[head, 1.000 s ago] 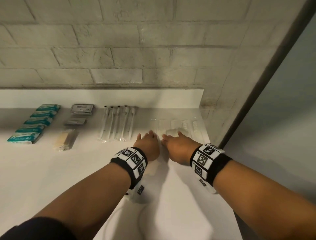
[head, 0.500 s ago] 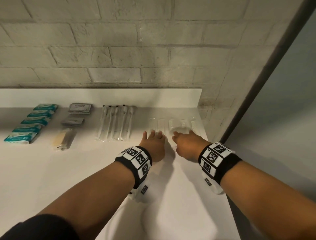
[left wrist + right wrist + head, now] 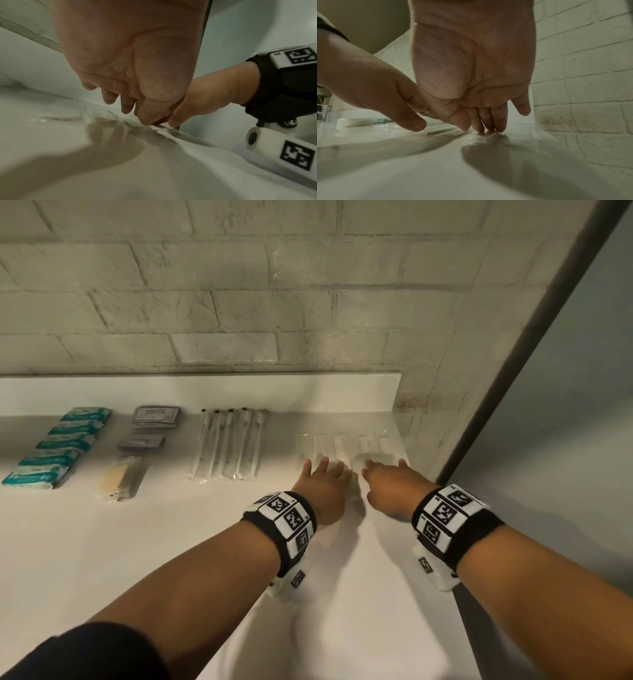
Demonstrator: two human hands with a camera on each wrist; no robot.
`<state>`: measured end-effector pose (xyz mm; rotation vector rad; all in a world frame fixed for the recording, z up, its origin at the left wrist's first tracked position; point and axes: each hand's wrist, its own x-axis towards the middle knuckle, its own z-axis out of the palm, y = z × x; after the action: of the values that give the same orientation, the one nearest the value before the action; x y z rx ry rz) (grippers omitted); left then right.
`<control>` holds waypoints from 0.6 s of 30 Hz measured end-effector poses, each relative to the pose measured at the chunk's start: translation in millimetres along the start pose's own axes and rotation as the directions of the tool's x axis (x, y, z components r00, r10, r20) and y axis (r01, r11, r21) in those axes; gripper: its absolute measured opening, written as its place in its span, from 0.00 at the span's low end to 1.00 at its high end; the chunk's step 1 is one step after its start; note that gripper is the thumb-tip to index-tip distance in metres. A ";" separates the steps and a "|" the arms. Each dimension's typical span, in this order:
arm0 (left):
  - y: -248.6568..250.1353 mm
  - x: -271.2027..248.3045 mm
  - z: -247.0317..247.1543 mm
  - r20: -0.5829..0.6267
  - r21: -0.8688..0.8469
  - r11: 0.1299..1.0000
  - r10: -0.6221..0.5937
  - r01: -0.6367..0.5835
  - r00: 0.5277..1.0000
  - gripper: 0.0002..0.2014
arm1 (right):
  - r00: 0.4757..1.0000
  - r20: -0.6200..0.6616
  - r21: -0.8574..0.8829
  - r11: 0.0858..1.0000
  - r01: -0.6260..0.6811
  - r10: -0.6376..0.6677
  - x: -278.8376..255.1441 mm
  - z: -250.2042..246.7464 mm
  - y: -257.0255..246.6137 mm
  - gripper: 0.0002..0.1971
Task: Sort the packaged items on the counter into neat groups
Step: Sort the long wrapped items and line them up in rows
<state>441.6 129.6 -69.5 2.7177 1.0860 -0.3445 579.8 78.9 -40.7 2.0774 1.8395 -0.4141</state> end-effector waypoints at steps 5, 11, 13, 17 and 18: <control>5.5 4.7 1.2 -0.040 0.014 1.000 -0.002 0.002 0.999 0.31 | 0.999 -0.028 0.037 0.999 0.024 -0.023 -5.7 0.2 9.4 0.28; 32.6 16.9 -8.5 0.001 0.048 0.994 0.100 -0.100 0.995 0.32 | 0.988 0.011 0.028 0.988 -0.152 0.152 -7.6 4.1 25.7 0.23; 37.9 21.9 -9.4 0.043 0.064 0.994 0.082 -0.085 0.996 0.31 | 0.986 0.023 0.028 0.986 -0.165 0.164 -5.4 7.1 28.8 0.22; 39.6 24.4 -8.4 0.069 0.104 0.993 0.046 -0.053 0.997 0.31 | 0.988 0.036 0.042 0.987 -0.154 0.153 -5.1 9.3 34.5 0.27; 39.9 24.1 -8.5 0.070 0.105 0.993 0.044 -0.051 0.997 0.31 | 0.988 0.040 0.050 0.987 -0.154 0.152 -6.2 9.7 35.5 0.28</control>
<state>487.5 119.0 -64.6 2.7975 1.0106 -0.4965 614.3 65.4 -44.8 2.2135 1.6511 -0.4621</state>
